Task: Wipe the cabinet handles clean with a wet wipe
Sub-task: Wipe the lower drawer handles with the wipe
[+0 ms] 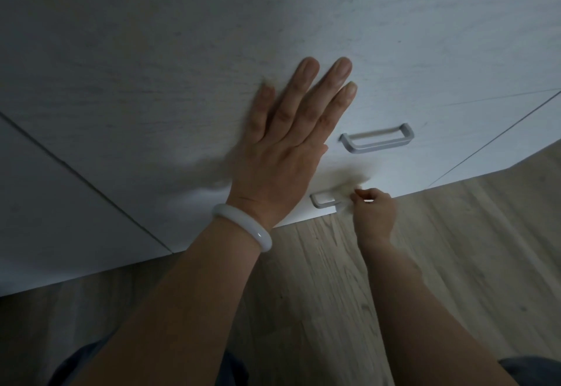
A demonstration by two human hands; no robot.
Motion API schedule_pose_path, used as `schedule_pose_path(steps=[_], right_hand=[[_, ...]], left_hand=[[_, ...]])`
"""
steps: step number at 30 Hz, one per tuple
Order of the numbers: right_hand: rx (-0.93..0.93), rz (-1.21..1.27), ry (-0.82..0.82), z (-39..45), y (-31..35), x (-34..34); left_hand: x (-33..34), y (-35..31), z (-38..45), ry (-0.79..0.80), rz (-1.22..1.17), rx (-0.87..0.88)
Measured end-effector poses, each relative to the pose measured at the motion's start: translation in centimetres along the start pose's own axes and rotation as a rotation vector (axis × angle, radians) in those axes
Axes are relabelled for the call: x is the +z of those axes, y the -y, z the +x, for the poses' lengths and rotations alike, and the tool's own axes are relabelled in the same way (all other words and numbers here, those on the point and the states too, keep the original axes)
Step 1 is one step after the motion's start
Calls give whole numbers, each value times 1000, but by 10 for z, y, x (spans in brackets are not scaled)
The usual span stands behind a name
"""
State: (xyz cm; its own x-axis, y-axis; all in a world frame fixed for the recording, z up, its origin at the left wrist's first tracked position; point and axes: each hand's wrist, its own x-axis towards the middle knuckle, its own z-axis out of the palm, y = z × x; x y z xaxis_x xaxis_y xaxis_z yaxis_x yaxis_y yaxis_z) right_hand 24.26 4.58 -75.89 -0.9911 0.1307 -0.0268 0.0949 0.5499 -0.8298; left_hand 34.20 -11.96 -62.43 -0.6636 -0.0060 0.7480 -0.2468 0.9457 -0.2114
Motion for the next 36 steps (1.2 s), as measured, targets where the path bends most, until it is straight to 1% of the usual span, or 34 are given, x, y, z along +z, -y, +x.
schedule_pose_path(steps=[4,9,11,15,16,19,20,21,23,25,27,29,34,36], right_hand=[[67,143,7,0,-1,0],[196,285,81,7,0,-4],[223,300,68,3,2,-4],[274,381,-36,-20,7,2],[276,386,-25,-30,9,7],[257,336,97,-51,11,22],[251,315,108,-52,10,23],[238,290,83,-48,9,24],[201,254,-26,-33,6,17],[192,292,-97,-19,7,7],[171,308,-64,-12,7,5],[128,273,0,-16,6,12],[2,214,147,-51,9,30],[29,217,136,-46,12,25]], left_hand=[[-1,-1,0,-3,-5,1],[-6,0,2,33,-16,15],[-6,-1,2,43,-20,10],[-8,-2,2,54,-30,10],[-9,-1,2,56,-27,14],[-9,0,2,57,-18,18],[-10,0,2,57,-18,17],[-10,0,2,58,-23,16],[-11,1,2,65,-32,20],[-12,1,2,68,-31,25],[-12,0,2,72,-38,23],[-12,0,2,72,-48,14],[-9,-1,2,52,-15,9],[-9,0,2,47,-7,10]])
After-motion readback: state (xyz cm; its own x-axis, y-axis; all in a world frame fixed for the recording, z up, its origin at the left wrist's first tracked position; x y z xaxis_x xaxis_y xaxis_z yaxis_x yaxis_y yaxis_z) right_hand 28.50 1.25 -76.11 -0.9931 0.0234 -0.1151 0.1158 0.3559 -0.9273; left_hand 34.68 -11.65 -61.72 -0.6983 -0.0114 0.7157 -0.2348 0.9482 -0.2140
